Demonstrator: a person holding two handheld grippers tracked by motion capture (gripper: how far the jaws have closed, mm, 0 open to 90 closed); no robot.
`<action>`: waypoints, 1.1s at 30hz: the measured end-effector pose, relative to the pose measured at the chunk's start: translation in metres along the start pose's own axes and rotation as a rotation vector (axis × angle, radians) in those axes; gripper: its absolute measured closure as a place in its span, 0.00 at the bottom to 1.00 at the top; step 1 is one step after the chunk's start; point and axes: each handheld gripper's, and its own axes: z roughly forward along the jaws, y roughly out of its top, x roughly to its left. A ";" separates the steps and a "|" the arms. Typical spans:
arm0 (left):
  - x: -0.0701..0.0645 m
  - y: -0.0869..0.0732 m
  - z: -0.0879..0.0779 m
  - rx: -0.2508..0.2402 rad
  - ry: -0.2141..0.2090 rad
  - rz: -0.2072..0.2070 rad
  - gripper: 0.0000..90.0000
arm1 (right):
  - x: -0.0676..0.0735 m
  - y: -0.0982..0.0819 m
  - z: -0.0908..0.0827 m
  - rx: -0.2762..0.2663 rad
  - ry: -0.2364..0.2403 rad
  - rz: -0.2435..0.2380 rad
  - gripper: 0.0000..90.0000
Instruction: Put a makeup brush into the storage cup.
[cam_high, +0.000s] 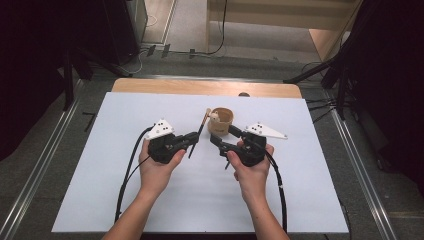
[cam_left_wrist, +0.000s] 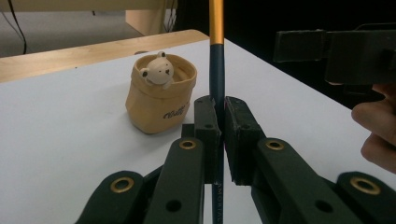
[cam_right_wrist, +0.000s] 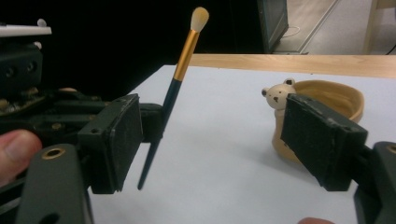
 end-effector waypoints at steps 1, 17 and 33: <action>-0.002 -0.002 0.001 -0.005 -0.001 -0.002 0.94 | 0.000 0.000 0.001 -0.003 -0.005 0.010 0.30; -0.014 -0.006 0.007 -0.039 -0.021 0.018 0.95 | 0.001 0.000 0.010 -0.035 0.079 0.145 0.68; -0.022 -0.009 0.010 -0.051 -0.038 0.030 0.95 | 0.004 -0.001 0.022 -0.012 0.108 0.256 0.76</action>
